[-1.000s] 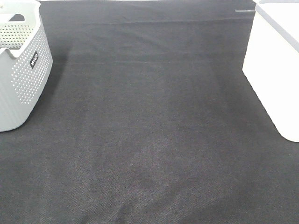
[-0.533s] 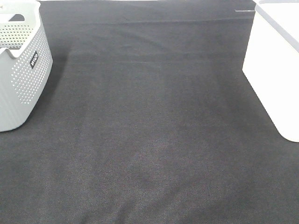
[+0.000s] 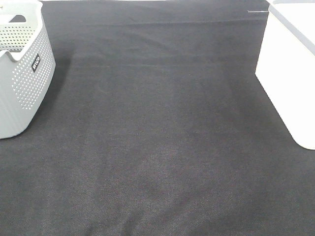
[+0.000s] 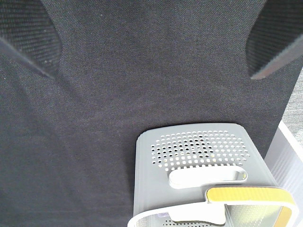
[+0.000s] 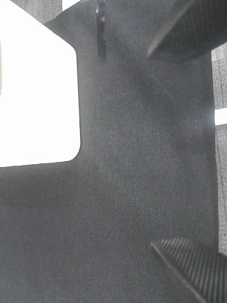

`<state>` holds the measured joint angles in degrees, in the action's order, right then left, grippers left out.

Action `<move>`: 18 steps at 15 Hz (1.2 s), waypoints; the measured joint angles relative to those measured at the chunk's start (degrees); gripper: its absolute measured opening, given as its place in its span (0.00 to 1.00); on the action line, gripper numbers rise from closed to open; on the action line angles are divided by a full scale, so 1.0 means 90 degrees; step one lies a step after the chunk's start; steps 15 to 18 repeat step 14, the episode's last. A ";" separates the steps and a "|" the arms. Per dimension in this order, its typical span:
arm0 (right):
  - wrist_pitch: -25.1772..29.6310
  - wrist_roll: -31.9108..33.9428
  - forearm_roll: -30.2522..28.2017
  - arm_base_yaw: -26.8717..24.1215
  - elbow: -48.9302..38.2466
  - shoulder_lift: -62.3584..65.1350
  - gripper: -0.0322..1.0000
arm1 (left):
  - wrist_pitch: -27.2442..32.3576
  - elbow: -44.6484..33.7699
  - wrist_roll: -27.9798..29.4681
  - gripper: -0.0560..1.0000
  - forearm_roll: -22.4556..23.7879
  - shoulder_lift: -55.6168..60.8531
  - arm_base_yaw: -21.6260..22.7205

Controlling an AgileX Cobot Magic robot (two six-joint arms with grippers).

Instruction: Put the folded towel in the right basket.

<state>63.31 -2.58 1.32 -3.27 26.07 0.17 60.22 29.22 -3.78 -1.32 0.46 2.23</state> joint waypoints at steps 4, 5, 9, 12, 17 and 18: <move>0.0000 0.0000 0.0000 0.0000 0.0000 0.0000 0.96 | 0.0000 0.0000 0.0000 0.99 0.0000 0.0000 0.0000; 0.0000 0.0000 0.0000 0.0000 0.0000 0.0000 0.96 | 0.0000 0.0000 0.0000 0.99 0.0000 0.0000 0.0000; 0.0000 0.0000 0.0000 0.0000 0.0000 0.0000 0.96 | 0.0000 0.0000 0.0000 0.99 0.0000 0.0000 0.0000; 0.0000 0.0000 0.0000 0.0000 0.0000 0.0000 0.96 | 0.0000 0.0000 0.0000 0.99 0.0000 0.0000 0.0000; 0.0000 0.0000 0.0000 0.0000 0.0000 0.0000 0.96 | 0.0000 0.0000 0.0000 0.99 0.0000 0.0000 0.0000; 0.0000 0.0000 0.0000 0.0000 0.0000 0.0000 0.96 | 0.0000 0.0000 0.0000 0.99 0.0000 0.0000 0.0000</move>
